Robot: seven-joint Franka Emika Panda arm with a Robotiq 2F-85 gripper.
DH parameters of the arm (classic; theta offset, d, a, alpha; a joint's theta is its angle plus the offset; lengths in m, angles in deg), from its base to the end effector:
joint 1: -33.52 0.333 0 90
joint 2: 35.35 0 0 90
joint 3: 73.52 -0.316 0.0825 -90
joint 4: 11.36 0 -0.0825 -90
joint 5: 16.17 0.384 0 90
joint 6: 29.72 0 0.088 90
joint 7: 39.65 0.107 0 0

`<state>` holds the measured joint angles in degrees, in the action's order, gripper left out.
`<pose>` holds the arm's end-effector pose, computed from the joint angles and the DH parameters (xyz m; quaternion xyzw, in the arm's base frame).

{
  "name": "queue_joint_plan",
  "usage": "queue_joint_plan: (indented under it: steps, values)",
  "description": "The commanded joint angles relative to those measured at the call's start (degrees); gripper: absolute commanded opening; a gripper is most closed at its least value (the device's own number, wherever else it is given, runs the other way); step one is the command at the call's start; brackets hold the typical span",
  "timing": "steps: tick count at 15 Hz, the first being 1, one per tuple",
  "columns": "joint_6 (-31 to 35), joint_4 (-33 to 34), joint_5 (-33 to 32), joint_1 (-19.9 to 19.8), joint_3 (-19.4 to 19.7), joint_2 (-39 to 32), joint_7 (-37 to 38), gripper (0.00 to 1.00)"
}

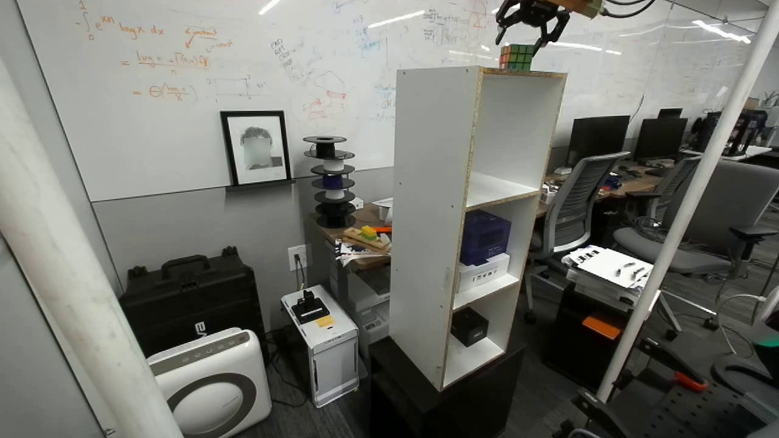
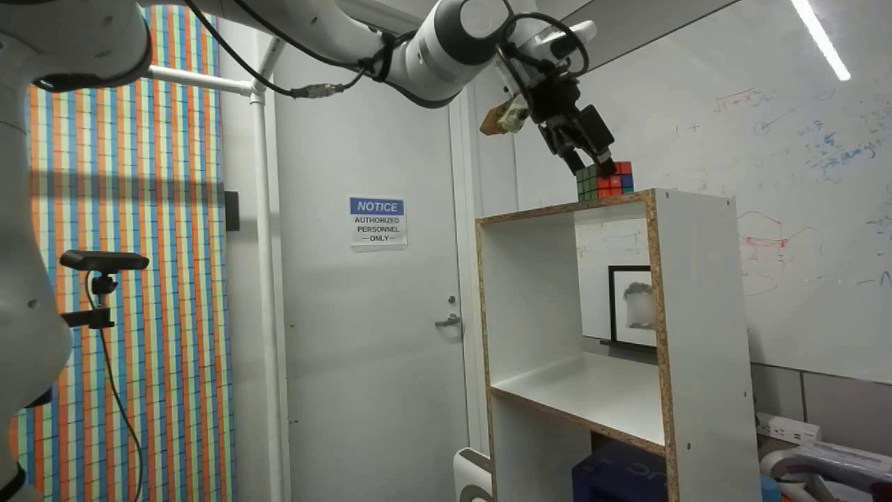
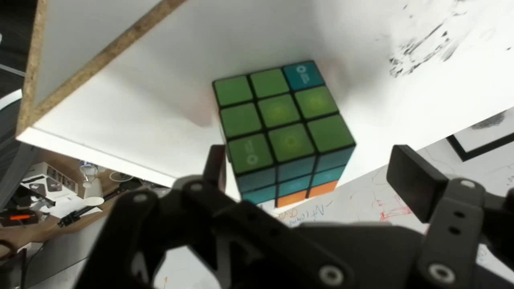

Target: Put the rubix cube on the top of the shelves

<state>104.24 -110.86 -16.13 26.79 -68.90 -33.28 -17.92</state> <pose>0.5851 -0.1183 0.6503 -0.9102 0.2709 -0.3119 0.0300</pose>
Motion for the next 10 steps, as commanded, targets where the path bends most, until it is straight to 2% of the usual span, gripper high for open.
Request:
queue_joint_plan:
  steps: [1, 5, 7, 9, 10]
  values:
    - [-14.65, 1.82, 1.55, 0.78, -0.13, 4.98, -0.07, 1.0]
    - [-31.37, -2.2, 1.9, 0.72, -0.48, 14.14, 0.03, 1.0]
    - [-40.85, -2.88, -0.69, -0.03, -1.45, 17.1, 3.77, 1.0]
    - [-44.17, -6.76, -0.91, -0.58, -1.63, 21.25, 5.05, 1.0]
    - [-42.62, -2.6, 0.3, -0.29, -1.02, 17.01, 2.75, 1.0]
